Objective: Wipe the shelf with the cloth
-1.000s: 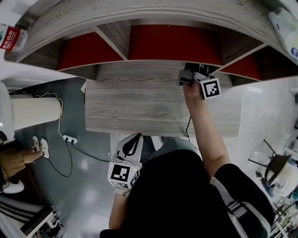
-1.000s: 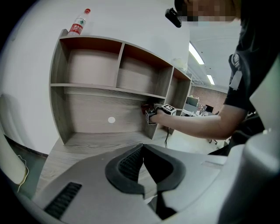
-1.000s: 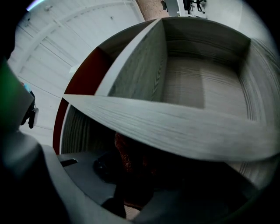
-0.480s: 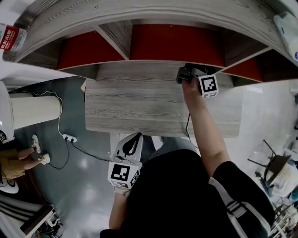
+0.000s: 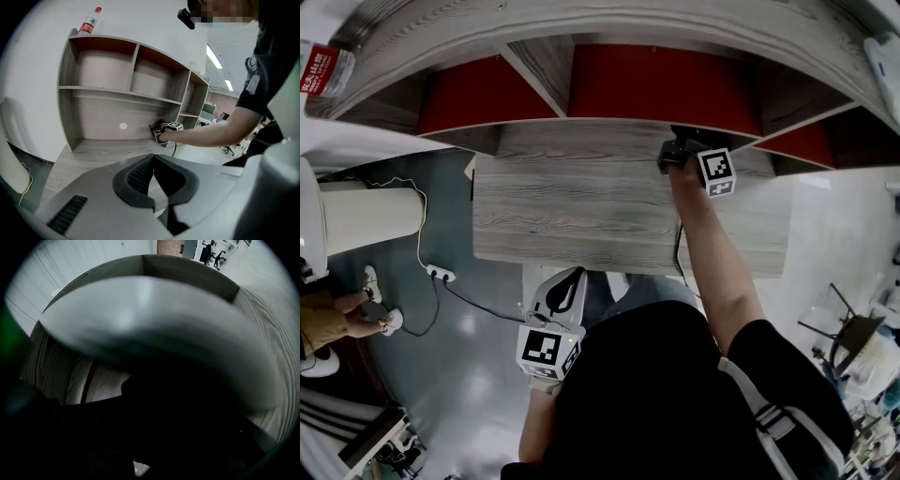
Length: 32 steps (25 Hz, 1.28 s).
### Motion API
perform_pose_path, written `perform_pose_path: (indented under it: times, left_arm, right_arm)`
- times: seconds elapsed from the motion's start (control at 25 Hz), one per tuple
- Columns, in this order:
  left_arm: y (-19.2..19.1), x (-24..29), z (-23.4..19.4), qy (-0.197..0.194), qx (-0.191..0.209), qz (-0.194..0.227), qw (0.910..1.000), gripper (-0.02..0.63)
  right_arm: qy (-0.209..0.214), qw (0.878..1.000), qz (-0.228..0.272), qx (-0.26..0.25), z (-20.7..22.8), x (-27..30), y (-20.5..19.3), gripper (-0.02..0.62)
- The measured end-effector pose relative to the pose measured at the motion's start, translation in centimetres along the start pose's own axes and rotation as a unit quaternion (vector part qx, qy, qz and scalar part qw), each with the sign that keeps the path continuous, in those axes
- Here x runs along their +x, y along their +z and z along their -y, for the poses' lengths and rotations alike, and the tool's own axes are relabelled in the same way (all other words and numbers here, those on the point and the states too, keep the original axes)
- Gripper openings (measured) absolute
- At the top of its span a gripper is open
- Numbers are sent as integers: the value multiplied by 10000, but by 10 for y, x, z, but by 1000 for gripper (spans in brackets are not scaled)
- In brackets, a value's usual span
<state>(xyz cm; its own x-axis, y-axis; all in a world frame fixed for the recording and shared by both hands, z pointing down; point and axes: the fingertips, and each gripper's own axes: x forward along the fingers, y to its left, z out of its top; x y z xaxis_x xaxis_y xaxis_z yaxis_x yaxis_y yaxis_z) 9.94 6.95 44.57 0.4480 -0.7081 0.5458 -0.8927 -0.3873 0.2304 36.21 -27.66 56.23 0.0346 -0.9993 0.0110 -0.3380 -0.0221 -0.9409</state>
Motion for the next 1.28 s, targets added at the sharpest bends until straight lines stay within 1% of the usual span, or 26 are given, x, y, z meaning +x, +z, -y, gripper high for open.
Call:
perform_pose_path:
  times: [0.24, 0.32, 0.4, 0.48, 0.72, 0.84, 0.92, 1.12, 1.28]
  left_arm:
    - [-2, -2, -2, 30, -52, 3, 10000, 8]
    - [-4, -3, -3, 33, -70, -5, 10000, 8]
    - [-6, -5, -5, 37, -88, -7, 10000, 8]
    - [-7, -6, -7, 38, -98, 1, 9999, 8]
    - [-8, -15, -12, 47, -108, 35, 9999, 8]
    - [-11, -21, -18, 67, -124, 12, 9999, 8]
    - [-11, -25, -22, 61, -121, 18, 9999, 8]
    - [-16, -39, -38, 120, -146, -3, 9998, 8]
    - [-20, -51, -59, 171, -206, 3, 9996, 8]
  right_arm:
    - [-307, 9991, -176, -242, 23, 0, -7, 126]
    - [-335, 9991, -189, -193, 25, 0, -9, 126]
    - [-303, 9995, -122, -13, 23, 0, -9, 126]
    - [-148, 9998, 17, 121, 16, 0, -7, 126]
    - [645, 9966, 447, 254, -29, 5, 11, 126]
    - [756, 9950, 568, 337, -37, 7, 12, 126]
    - [802, 9940, 583, 458, -46, 6, 8, 126]
    - [1183, 9890, 610, 644, -77, 5, -8, 126]
    - [1635, 9837, 527, 537, -97, 6, -28, 124]
